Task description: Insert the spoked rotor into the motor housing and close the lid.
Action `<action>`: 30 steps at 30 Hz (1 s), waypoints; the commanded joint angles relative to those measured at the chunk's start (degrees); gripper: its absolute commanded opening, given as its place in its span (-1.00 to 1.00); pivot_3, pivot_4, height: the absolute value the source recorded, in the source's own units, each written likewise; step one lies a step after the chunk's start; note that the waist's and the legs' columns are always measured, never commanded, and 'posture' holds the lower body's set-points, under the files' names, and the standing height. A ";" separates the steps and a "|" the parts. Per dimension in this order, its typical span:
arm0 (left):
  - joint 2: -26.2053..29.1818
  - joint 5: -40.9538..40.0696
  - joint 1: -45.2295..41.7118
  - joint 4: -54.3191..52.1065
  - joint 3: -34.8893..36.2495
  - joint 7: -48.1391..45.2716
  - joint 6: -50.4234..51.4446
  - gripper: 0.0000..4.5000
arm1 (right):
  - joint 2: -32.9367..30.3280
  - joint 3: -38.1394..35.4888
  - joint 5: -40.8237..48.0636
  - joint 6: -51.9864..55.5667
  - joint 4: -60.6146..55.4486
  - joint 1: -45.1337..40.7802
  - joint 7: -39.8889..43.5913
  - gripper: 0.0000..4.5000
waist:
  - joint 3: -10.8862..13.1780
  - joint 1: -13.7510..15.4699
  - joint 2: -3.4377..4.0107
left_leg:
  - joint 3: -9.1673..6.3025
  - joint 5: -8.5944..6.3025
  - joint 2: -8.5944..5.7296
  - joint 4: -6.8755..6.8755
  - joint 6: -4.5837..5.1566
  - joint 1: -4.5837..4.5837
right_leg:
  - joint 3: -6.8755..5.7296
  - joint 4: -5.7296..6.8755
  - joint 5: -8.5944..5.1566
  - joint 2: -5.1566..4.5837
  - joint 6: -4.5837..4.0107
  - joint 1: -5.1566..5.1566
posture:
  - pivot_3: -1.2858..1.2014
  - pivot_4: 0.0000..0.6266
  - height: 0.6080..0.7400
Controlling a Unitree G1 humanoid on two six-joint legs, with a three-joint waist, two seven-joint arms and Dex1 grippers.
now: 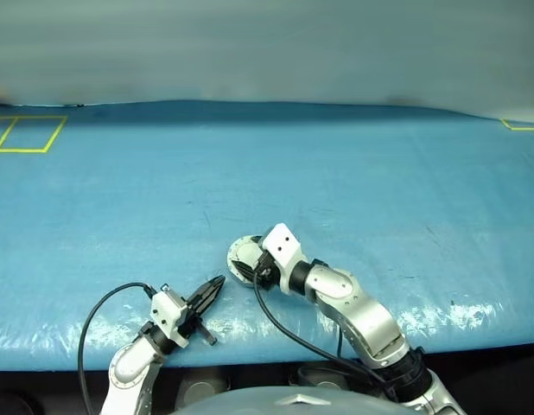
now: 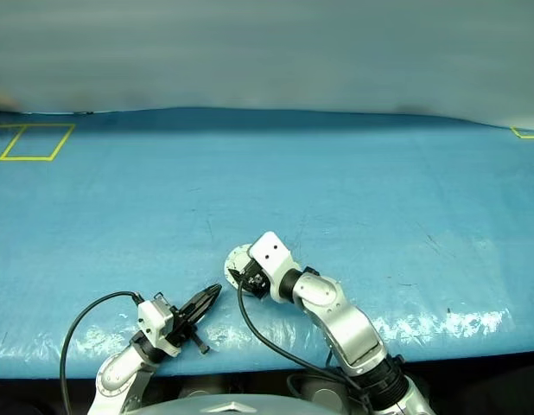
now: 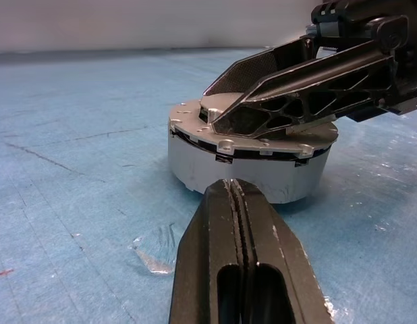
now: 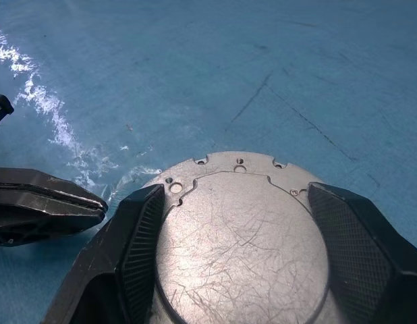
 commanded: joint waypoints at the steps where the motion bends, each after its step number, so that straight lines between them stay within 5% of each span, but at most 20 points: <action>1: 0.26 -0.29 0.47 2.70 1.47 -0.25 -0.31 -1.00 | 0.22 0.95 -0.67 -0.33 1.40 0.54 0.35 0.36 | -0.03 -0.01 0.03 | 0.00 0.00 0.00 0.00 0.00 0.02 | 0.00 0.00 -0.01 0.00 0.00 0.01 | 0.03 -0.52 1.00; 20: 0.50 0.99 3.63 -4.42 0.48 1.37 3.41 -1.00 | -1.18 -0.23 -0.23 9.00 -2.77 -7.52 3.73 0.36 | -0.11 -0.18 -0.21 | 0.00 0.00 0.00 -0.03 0.01 -0.10 | 0.00 -0.01 -0.01 -0.05 -0.05 -0.10 | 0.03 -0.52 1.00; 30: 0.37 1.09 4.03 -5.80 0.14 1.60 4.55 -1.00 | -4.48 1.15 -1.59 4.50 -0.39 -8.37 6.18 0.36 | -0.10 -0.19 -0.22 | 0.00 -0.01 -0.03 -0.02 0.03 -0.23 | -0.01 -0.04 0.00 -0.06 -0.04 -0.11 | 0.03 -0.52 1.00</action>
